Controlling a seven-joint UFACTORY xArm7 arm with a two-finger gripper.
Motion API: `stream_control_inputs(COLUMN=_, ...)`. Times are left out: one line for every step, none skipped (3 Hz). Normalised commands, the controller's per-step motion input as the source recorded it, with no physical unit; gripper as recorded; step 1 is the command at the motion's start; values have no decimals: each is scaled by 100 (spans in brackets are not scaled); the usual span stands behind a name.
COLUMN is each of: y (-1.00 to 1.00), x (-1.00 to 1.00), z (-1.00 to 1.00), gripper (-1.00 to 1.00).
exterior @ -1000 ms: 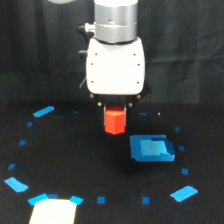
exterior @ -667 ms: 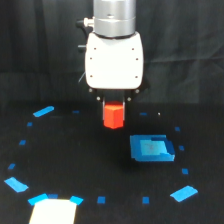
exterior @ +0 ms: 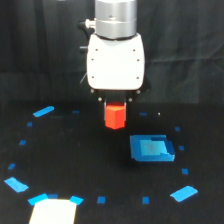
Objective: Pick up the red object from the table
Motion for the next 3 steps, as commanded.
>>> stream_control_inputs(y=6, x=20, z=-9, gripper=-100)
stream_control_inputs(y=22, x=-8, z=-8, gripper=-100)
stream_control_inputs(y=5, x=8, z=-12, gripper=-100)
